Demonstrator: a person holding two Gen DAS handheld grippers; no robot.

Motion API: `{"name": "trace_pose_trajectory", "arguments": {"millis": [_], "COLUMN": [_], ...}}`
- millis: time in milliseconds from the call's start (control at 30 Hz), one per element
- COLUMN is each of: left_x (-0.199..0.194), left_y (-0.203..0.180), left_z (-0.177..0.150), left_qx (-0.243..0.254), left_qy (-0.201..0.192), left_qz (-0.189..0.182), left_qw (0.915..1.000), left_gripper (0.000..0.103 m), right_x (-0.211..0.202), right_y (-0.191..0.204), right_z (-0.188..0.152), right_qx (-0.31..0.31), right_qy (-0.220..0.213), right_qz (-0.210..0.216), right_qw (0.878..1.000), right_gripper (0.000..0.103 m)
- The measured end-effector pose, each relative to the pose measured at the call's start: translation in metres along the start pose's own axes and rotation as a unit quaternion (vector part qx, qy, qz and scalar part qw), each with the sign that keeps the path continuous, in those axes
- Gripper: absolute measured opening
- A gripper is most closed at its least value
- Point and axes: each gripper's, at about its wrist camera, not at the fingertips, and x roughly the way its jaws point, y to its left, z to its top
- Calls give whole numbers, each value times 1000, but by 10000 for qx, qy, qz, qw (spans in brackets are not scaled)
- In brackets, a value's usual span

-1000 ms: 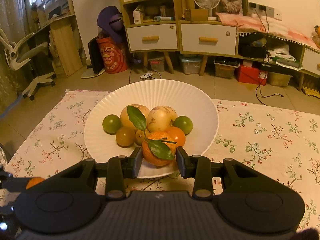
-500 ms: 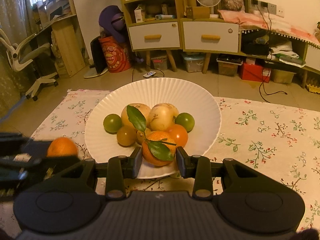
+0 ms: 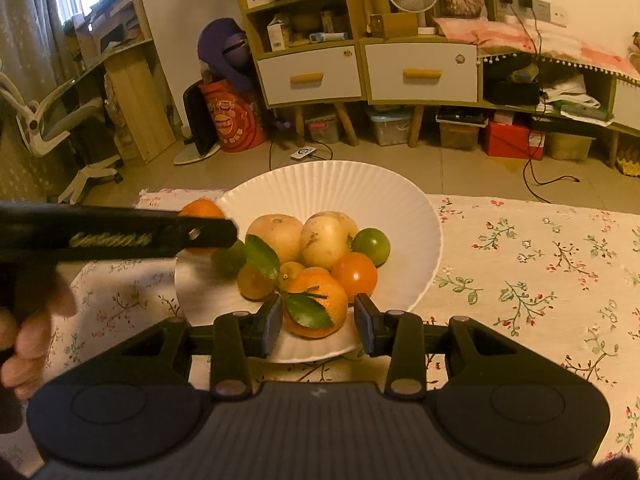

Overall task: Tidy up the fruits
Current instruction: 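Open both tools to release the oranges onto the plate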

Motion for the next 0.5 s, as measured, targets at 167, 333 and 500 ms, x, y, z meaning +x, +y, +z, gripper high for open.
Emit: {"name": "trace_pose_trajectory", "arguments": {"millis": [167, 333, 500], "left_x": [19, 44, 62], "left_y": [-2, 2, -2], "left_z": [14, 27, 29], "left_qx": [18, -209, -204], "left_qy": [5, 134, 217], "left_qz": [-25, -133, 24], "left_qw": [10000, 9996, 9996], "left_gripper": [30, 30, 30], "right_x": [-5, -9, -7], "right_y": [-5, -8, -8], "right_z": [2, 5, 5], "right_qx": [125, 257, 183], "right_qy": [-57, -118, -103], "right_qz": [56, 181, 148], "right_qw": [9999, 9994, 9997], "right_gripper": [50, 61, 64]}}
